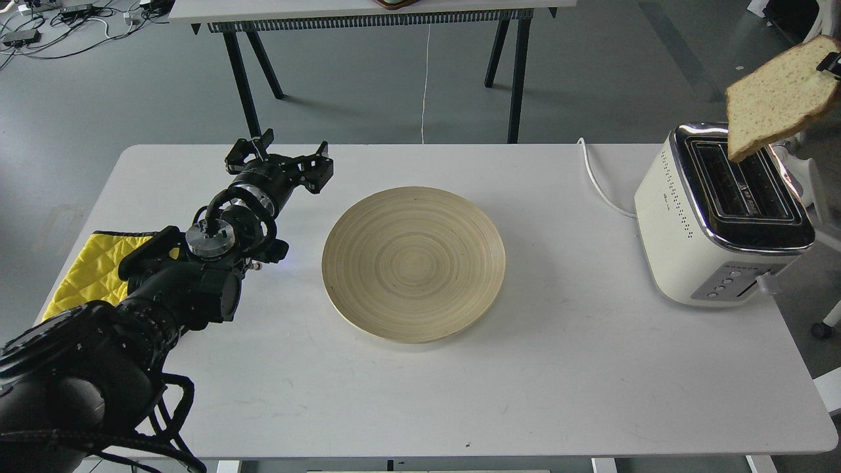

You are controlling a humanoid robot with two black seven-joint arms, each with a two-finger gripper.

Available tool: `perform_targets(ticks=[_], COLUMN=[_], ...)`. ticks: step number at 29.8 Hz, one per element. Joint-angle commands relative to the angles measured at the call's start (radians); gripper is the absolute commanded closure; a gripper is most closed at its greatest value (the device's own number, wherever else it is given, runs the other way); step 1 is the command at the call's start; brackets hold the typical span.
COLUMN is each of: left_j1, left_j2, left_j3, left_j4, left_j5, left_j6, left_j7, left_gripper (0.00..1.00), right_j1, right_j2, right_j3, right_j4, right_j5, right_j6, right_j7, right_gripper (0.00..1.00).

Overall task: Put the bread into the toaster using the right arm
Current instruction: 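Carry the bread above the toaster slot with the right gripper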

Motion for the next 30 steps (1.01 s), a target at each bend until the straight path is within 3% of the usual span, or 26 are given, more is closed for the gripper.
perform_targets(ticks=[1,30], left_j1=[0.0,0.0], left_j2=[0.0,0.0], left_j3=[0.0,0.0], left_j4=[0.0,0.0], left_j5=[0.0,0.0], left_j6=[0.0,0.0], left_j7=[0.0,0.0], left_gripper=[0.0,0.0], right_j1=[0.011,0.014], right_j2=[0.02,0.057], right_j3=[-0.034,-0.082], right_j4=[0.006,0.008], right_j5=[-0.001,-0.008], right_j6=[0.0,0.029], right_j7=[-0.005,0.001], right_gripper=[1.0,1.0])
